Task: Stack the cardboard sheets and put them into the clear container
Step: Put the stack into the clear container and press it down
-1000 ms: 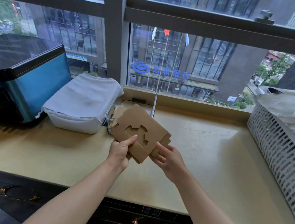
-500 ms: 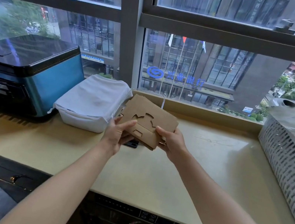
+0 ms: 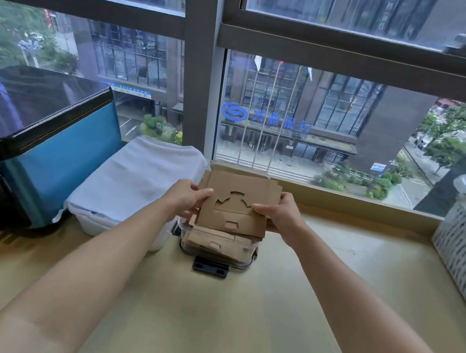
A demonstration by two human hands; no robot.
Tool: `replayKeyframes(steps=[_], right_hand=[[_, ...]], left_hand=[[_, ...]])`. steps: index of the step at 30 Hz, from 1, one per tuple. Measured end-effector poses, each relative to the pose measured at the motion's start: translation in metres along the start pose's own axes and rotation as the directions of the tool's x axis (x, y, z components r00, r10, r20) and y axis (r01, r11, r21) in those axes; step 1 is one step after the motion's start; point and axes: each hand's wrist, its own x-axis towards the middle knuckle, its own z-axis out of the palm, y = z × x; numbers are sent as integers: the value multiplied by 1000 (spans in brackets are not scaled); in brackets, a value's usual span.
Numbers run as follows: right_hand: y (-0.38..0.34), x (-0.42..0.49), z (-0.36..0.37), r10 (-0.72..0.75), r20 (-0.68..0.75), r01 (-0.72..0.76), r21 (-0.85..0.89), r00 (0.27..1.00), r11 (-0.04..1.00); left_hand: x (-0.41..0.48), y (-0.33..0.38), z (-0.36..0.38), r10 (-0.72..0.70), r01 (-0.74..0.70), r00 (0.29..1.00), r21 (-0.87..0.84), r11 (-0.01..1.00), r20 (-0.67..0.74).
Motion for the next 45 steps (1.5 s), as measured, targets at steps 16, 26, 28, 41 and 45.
replayKeyframes(steps=[16,26,28,41,45], right_hand=[[-16,58,18,-21,-68,-25,-613,997,790],[-18,67,13,53,26,-18,-714,998,700],[-17,69,13,53,62,12,-750,997,661],[-25,84,13,120,199,151,-932,973,330],[-30,88,16,153,246,200,-943,957,264]], left_hand=[[71,7,4,-96,56,993,476,878,61],[67,28,-11,-138,2,966,529,849,219],[68,29,-11,-113,-25,969,540,841,220],[88,36,-5,-136,-166,957,868,468,256],[91,39,-5,-129,-246,931,846,473,342]])
